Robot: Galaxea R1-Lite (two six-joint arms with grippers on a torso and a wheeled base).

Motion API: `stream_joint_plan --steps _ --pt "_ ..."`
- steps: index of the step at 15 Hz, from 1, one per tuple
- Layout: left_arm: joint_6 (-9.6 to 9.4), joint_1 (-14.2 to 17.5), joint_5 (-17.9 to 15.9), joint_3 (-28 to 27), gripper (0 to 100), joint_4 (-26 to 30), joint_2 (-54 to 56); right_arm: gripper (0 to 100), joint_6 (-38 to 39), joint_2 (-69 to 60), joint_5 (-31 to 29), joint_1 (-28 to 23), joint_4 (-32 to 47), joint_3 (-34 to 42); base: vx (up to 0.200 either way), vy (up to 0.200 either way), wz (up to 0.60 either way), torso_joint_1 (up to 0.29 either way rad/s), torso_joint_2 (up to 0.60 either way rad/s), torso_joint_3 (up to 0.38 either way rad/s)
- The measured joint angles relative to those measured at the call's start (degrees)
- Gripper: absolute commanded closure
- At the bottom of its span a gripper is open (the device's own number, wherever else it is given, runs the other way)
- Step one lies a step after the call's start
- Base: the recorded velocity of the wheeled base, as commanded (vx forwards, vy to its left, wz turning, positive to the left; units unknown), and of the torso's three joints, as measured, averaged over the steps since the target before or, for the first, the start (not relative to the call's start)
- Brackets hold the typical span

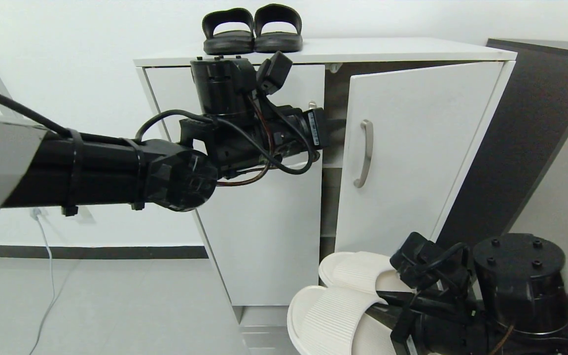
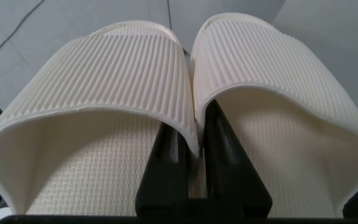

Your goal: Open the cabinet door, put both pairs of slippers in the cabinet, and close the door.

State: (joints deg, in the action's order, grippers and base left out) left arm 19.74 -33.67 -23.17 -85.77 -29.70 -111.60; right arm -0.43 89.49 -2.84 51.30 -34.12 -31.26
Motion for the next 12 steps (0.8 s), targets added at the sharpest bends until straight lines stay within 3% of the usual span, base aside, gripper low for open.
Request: stream_joint_plan --steps 4,8,10,12 --pt "0.93 -1.91 0.24 2.58 100 -1.67 0.39 100 -0.01 0.0 -0.06 1.68 -0.06 0.74 -0.2 0.0 0.0 -0.001 0.0 0.004" --pt "0.82 -8.25 0.16 6.12 100 -3.41 3.47 100 -0.01 -0.02 -0.17 2.26 -0.11 0.96 -0.2 0.0 0.0 -0.002 0.0 0.007" --pt "0.57 -8.44 0.24 6.67 100 -3.39 4.44 100 0.0 -0.02 -0.22 2.3 -0.15 1.0 0.0 0.0 0.0 0.0 0.0 0.0" --pt "-0.83 -7.34 0.32 8.0 100 -3.41 5.88 100 0.21 0.15 -0.24 1.4 -0.28 0.5 0.0 0.0 0.0 0.0 0.0 0.0"
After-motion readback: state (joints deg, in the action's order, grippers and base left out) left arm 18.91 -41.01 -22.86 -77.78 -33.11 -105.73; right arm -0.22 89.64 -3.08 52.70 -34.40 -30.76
